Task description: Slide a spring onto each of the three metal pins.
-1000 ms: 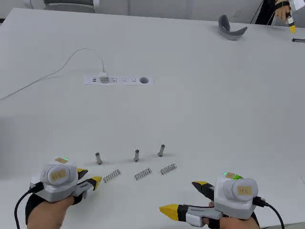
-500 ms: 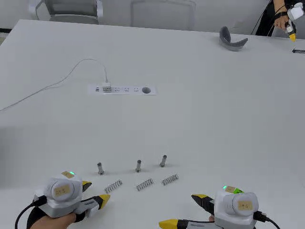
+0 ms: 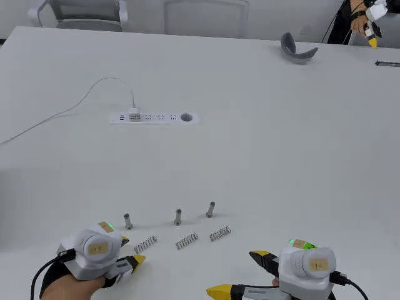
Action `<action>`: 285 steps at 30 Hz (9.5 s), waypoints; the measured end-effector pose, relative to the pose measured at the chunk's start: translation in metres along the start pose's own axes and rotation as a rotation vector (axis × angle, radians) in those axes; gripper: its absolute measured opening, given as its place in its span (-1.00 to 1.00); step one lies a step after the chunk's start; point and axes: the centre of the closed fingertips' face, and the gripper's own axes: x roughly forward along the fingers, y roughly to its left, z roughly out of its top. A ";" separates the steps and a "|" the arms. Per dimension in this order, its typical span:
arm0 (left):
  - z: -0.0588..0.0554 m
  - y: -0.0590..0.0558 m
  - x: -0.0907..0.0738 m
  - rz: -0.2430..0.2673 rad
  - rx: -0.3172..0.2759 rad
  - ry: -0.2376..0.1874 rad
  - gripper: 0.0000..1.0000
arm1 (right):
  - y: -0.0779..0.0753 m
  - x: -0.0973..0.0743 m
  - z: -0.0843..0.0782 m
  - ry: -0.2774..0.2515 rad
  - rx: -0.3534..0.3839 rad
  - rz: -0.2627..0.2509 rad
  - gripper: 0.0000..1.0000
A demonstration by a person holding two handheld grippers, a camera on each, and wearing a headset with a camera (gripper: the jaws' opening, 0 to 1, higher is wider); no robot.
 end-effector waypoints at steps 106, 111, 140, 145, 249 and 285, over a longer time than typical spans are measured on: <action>0.069 -0.123 -0.050 -0.258 0.272 -0.096 -0.79 | 0.056 0.017 0.041 -0.069 0.151 0.358 -0.25; 0.071 -0.131 -0.050 -0.281 0.295 -0.102 -0.79 | 0.065 0.016 0.041 -0.061 0.174 0.402 -0.40; 0.085 -0.138 -0.061 -0.385 0.344 -0.150 -0.80 | 0.084 0.002 0.060 -0.042 0.088 0.483 -0.75; 0.099 -0.138 -0.071 -0.444 0.315 -0.200 -0.80 | 0.090 -0.006 0.074 -0.017 -0.036 0.492 -0.75; -0.006 0.030 -0.101 0.049 -0.195 -0.211 0.21 | 0.069 0.132 0.100 0.453 -0.743 0.386 -0.75; -0.021 0.050 -0.112 0.055 -0.245 -0.215 0.28 | 0.086 0.193 0.109 0.534 -0.914 0.439 -0.75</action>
